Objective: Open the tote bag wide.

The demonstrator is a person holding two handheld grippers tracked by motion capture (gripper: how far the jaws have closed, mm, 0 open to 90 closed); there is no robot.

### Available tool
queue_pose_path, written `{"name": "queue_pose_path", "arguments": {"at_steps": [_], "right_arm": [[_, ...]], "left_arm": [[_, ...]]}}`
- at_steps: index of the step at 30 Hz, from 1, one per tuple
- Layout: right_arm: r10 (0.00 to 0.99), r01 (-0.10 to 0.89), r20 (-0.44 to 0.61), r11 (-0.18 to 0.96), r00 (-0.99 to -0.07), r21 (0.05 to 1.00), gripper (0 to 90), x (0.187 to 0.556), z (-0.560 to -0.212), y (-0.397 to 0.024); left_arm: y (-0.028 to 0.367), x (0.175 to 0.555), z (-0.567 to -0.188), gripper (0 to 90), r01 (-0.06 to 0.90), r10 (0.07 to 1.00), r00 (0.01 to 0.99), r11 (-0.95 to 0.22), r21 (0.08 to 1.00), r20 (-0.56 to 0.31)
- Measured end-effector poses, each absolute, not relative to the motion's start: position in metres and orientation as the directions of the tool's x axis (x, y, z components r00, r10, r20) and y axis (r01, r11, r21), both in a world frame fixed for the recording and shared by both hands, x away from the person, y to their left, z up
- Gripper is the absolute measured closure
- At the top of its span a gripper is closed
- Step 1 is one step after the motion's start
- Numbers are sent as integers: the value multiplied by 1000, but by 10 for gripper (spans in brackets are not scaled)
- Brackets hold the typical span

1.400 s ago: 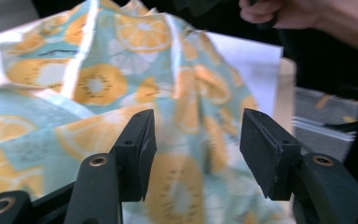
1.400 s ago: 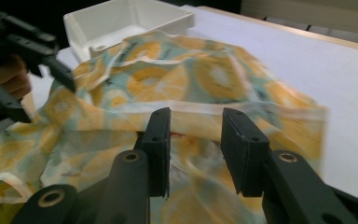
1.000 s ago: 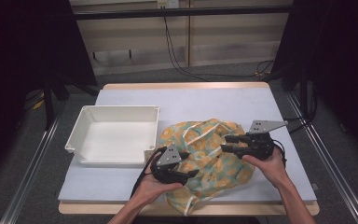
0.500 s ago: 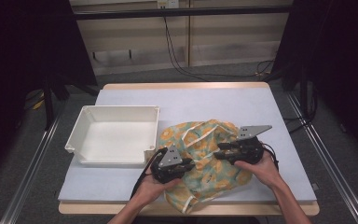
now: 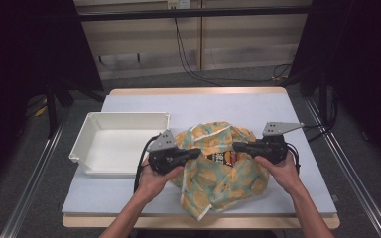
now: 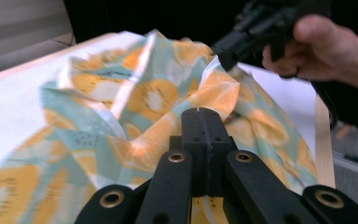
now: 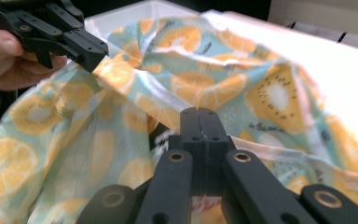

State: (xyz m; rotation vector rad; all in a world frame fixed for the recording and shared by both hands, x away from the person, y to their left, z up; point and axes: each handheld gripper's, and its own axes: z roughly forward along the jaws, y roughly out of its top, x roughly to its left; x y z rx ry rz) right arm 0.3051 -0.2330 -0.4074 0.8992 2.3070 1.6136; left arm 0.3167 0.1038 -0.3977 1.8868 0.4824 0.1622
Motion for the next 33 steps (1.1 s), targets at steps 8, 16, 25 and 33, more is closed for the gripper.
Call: {"name": "queue_pose_path", "arguments": {"at_steps": [8, 16, 25, 33], "right_arm": [[586, 365, 204, 169, -784, 915, 701, 315, -405, -229], [613, 371, 167, 221, -772, 902, 467, 312, -413, -230], [610, 389, 122, 327, -783, 861, 650, 335, -423, -213], [601, 401, 181, 256, -779, 879, 860, 345, -411, -222]], "left_arm": [[115, 353, -395, 900, 335, 469, 864, -260, 906, -185], [127, 375, -399, 900, 400, 511, 826, -235, 886, -237], [124, 381, -403, 900, 402, 517, 824, -249, 881, -230], [123, 367, -396, 900, 363, 481, 851, -251, 897, -210]]}}
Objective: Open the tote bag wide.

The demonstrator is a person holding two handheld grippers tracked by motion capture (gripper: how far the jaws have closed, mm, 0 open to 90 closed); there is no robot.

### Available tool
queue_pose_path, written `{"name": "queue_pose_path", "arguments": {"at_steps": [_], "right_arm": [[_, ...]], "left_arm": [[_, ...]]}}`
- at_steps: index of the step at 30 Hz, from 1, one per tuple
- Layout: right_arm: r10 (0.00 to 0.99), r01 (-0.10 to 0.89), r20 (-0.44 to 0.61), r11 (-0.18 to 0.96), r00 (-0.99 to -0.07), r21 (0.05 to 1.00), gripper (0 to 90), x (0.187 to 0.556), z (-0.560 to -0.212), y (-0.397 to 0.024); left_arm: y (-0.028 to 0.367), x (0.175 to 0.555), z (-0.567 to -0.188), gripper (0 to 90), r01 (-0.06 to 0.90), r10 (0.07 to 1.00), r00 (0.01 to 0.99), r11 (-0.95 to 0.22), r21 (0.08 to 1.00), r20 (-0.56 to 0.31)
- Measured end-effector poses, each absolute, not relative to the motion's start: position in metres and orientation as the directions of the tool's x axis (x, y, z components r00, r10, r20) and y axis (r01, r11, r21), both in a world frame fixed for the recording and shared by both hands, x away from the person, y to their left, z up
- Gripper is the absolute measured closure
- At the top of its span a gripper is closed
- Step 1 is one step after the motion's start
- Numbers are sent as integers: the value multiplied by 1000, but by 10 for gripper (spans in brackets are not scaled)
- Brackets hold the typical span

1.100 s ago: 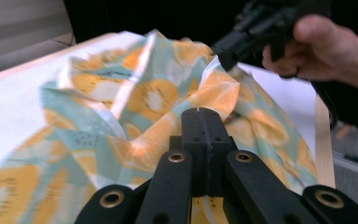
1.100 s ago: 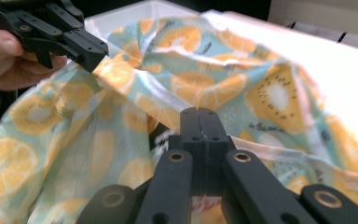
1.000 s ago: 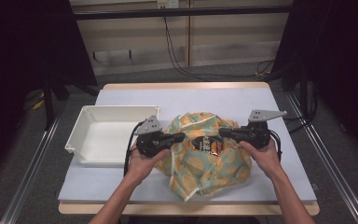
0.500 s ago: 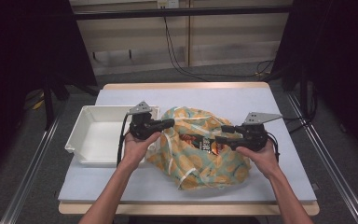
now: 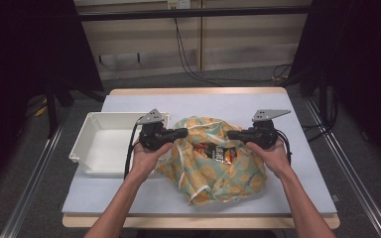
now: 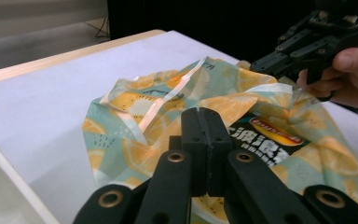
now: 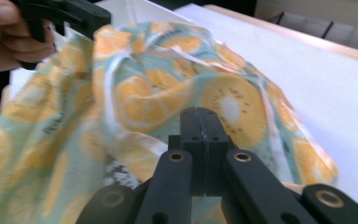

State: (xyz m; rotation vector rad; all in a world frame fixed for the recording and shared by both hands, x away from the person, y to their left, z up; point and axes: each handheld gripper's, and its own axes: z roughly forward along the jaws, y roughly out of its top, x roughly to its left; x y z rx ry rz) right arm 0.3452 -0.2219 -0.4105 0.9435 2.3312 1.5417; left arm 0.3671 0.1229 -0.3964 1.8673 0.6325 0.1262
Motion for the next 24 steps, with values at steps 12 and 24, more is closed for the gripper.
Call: {"name": "queue_pose_path", "arguments": {"at_steps": [12, 24], "right_arm": [[546, 347, 132, 312, -827, 884, 425, 322, -402, -196], [577, 383, 195, 225, -794, 896, 890, 345, -395, -207]], "left_arm": [[128, 371, -394, 900, 382, 484, 837, -182, 906, -256], [118, 334, -375, 716, 281, 408, 893, -177, 943, -189]]}}
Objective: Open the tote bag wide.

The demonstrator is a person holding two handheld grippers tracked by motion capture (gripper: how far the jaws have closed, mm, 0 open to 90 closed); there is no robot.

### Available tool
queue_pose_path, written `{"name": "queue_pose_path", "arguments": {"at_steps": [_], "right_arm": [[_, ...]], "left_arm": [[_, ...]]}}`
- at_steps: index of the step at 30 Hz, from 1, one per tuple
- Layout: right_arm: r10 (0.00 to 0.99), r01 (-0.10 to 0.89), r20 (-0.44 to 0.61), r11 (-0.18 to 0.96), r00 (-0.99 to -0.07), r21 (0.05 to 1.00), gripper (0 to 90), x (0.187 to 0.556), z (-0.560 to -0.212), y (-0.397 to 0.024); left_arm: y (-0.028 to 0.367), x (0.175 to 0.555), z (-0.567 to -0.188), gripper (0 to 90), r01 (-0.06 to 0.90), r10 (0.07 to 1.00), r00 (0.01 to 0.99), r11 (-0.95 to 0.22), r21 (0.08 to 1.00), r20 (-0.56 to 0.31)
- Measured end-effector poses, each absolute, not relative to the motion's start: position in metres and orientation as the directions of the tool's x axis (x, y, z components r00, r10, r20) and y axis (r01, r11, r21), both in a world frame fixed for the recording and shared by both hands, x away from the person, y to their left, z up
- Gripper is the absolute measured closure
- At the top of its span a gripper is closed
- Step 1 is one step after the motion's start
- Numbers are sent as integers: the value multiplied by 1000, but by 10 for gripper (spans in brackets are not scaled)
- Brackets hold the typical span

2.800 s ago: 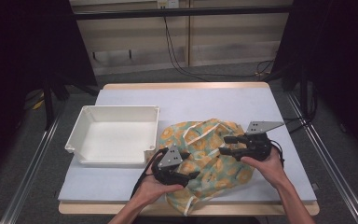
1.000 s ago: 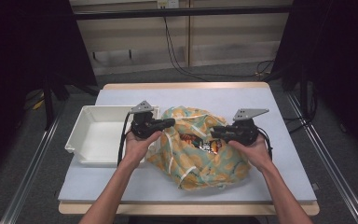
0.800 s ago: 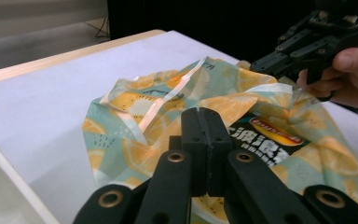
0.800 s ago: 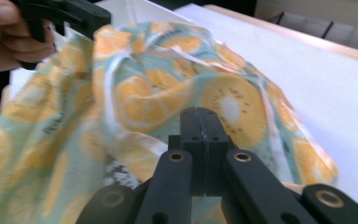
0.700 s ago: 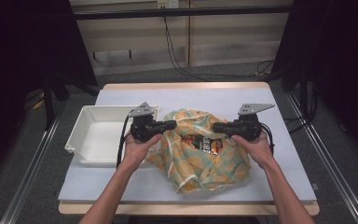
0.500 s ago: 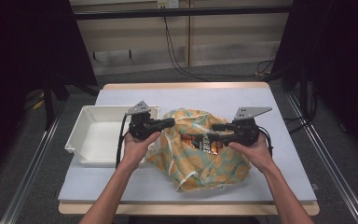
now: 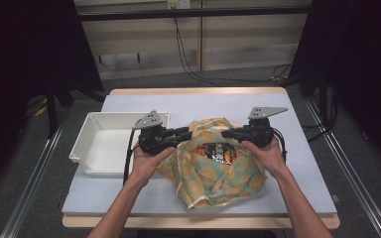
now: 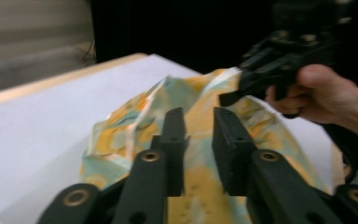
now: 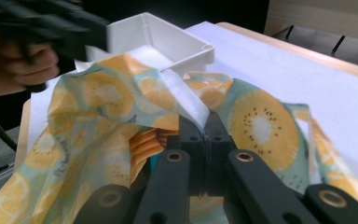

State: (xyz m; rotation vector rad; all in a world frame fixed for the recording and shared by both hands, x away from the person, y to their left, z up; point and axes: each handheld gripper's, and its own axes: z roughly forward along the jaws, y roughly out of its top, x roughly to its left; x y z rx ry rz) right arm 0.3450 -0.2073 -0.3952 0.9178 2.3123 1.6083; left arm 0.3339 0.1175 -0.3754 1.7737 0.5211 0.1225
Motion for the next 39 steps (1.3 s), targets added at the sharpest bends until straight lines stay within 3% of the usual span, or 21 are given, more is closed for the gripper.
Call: {"name": "queue_pose_path", "arguments": {"at_steps": [7, 18, 23, 28, 30, 32, 33, 39], "right_arm": [[585, 394, 212, 203, -783, 896, 885, 356, -390, -213], [598, 414, 230, 189, -767, 890, 878, 367, -392, -215], [613, 417, 226, 186, -757, 889, 871, 373, -389, -218], [636, 436, 231, 186, -737, 881, 867, 385, -390, -221], [637, 440, 234, 184, -734, 879, 864, 388, -389, -221], [640, 439, 231, 186, -733, 879, 864, 391, -390, -222], [642, 448, 239, 184, -729, 875, 864, 392, -391, -222], [693, 506, 254, 183, -675, 843, 844, 418, -406, -221]], "left_arm": [[75, 302, -384, 726, 183, 244, 964, -307, 934, -108], [29, 307, -424, 500, 144, 204, 978, -508, 849, -44], [22, 300, -431, 483, 83, 186, 982, -580, 810, 33], [21, 292, -436, 638, 40, 169, 983, -602, 797, 78], [21, 293, -439, 711, 56, 167, 984, -605, 794, 58], [22, 294, -442, 864, 68, 167, 985, -595, 801, 41], [22, 294, -443, 900, 86, 168, 986, -583, 808, 17], [25, 285, -445, 900, 120, 120, 991, -555, 823, -64]]}}
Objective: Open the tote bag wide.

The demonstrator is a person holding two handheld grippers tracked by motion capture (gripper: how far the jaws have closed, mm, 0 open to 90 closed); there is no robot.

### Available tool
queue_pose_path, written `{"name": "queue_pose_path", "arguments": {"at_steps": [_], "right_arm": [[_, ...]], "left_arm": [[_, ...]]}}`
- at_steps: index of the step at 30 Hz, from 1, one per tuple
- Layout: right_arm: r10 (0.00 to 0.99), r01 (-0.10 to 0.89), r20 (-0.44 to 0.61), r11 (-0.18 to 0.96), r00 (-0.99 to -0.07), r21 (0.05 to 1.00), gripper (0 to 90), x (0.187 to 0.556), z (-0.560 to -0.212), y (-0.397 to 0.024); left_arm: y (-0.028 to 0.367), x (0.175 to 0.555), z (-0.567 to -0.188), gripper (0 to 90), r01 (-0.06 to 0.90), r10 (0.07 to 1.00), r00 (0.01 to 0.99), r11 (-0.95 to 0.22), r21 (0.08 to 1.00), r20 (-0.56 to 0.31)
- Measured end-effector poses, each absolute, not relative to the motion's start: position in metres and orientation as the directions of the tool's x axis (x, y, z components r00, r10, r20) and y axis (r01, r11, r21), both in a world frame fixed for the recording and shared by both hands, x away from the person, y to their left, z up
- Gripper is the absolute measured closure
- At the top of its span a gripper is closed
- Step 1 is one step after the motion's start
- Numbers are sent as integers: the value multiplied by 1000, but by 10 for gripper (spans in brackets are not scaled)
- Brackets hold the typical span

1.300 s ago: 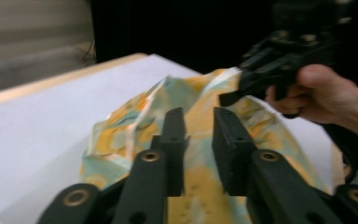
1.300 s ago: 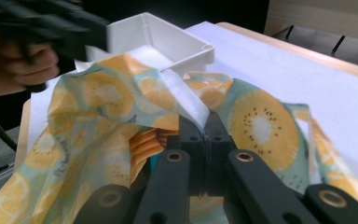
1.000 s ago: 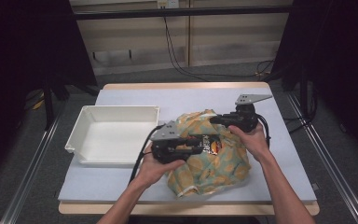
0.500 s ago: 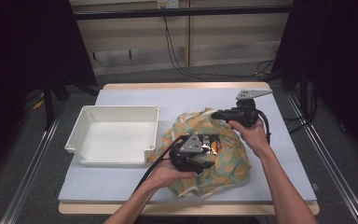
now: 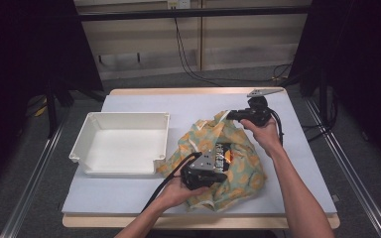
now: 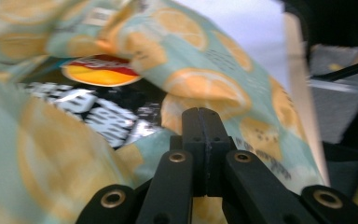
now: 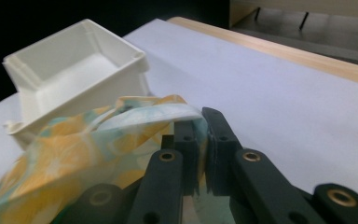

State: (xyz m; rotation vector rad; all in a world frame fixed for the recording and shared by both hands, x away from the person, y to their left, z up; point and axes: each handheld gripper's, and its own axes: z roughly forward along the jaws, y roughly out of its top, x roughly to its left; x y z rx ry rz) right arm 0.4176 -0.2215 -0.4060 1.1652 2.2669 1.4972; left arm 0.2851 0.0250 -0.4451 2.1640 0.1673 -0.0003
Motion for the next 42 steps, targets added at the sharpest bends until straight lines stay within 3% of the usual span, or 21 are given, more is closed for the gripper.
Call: {"name": "queue_pose_path", "arguments": {"at_steps": [15, 18, 24, 26, 29, 31, 35, 39, 42], "right_arm": [[772, 653, 268, 238, -577, 719, 886, 445, -476, -218], [789, 674, 287, 205, -543, 710, 886, 445, -484, -227], [787, 676, 261, 249, -558, 694, 859, 443, -489, -229], [776, 649, 255, 245, -577, 720, 810, 438, -481, -231], [770, 626, 255, 228, -584, 745, 609, 430, -464, -233], [759, 612, 257, 226, -599, 758, 578, 423, -455, -235], [761, 589, 248, 210, -600, 781, 457, 405, -436, -241], [755, 540, 251, 159, -606, 826, 441, 381, -419, -253], [736, 507, 244, 153, -632, 848, 483, 362, -406, -257]], "left_arm": [[27, 265, -450, 900, 101, 5, 993, -548, 831, -118], [28, 259, -447, 900, 78, -13, 995, -564, 822, -103], [35, 262, -449, 900, 107, -4, 992, -542, 833, -130], [37, 264, -447, 900, 128, 19, 990, -522, 843, -139], [40, 267, -445, 883, 143, 49, 989, -499, 855, -137], [42, 269, -442, 802, 150, 83, 989, -495, 856, -126], [45, 271, -435, 731, 160, 113, 986, -465, 871, -120], [51, 274, -431, 693, 168, 132, 984, -443, 881, -121], [55, 278, -427, 679, 184, 150, 980, -414, 892, -133]]}}
